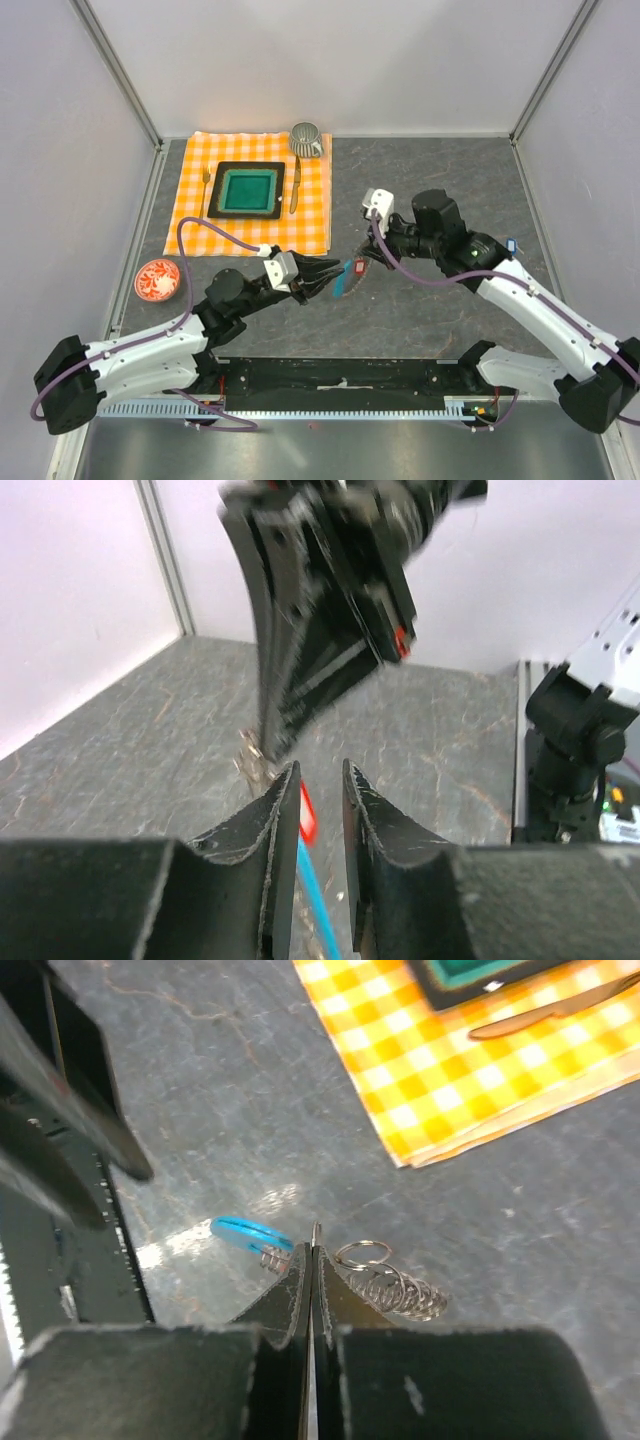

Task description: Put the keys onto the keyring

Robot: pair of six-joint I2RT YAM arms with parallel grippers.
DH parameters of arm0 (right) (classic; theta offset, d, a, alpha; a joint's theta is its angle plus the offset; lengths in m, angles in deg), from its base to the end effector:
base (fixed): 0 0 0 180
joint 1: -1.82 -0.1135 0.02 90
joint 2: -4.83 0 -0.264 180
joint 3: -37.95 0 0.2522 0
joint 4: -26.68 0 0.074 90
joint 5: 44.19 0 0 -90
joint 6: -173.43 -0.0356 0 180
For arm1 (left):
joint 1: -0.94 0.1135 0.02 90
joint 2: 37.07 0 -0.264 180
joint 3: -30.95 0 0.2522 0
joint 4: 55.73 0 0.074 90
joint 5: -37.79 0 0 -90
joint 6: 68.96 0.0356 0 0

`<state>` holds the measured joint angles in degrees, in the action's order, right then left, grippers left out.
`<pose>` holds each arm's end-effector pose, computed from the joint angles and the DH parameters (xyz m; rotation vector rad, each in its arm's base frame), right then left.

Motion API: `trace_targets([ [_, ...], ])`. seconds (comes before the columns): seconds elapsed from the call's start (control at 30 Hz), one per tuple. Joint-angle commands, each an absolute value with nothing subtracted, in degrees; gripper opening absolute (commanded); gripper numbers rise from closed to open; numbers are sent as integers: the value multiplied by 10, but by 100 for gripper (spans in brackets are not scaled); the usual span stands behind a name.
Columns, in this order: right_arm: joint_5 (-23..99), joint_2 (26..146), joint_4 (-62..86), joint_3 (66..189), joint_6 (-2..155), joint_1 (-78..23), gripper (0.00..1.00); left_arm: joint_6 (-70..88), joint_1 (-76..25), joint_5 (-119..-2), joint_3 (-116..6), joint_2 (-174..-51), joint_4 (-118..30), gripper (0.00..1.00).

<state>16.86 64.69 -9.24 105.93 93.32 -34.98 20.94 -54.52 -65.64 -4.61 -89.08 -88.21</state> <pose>0.1739 0.1517 0.3284 -1.1121 1.7663 0.8073 0.1087 -0.1725 0.2801 0.8123 1.0951 -0.9740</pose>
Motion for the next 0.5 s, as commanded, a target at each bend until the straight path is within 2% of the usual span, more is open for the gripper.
trace_targets([
  [0.0, 301, 705, -270, 1205, 1057, -395, 0, 302, -543, -640, -78, -864, -724, 31],
  [0.17, 416, 791, -373, 1310, 1134, -459, 0, 316, -539, -642, -68, -858, -708, 33],
  [0.47, 397, 777, -363, 1257, 1176, -479, 0, 324, -532, -656, -21, -834, -723, 35],
])
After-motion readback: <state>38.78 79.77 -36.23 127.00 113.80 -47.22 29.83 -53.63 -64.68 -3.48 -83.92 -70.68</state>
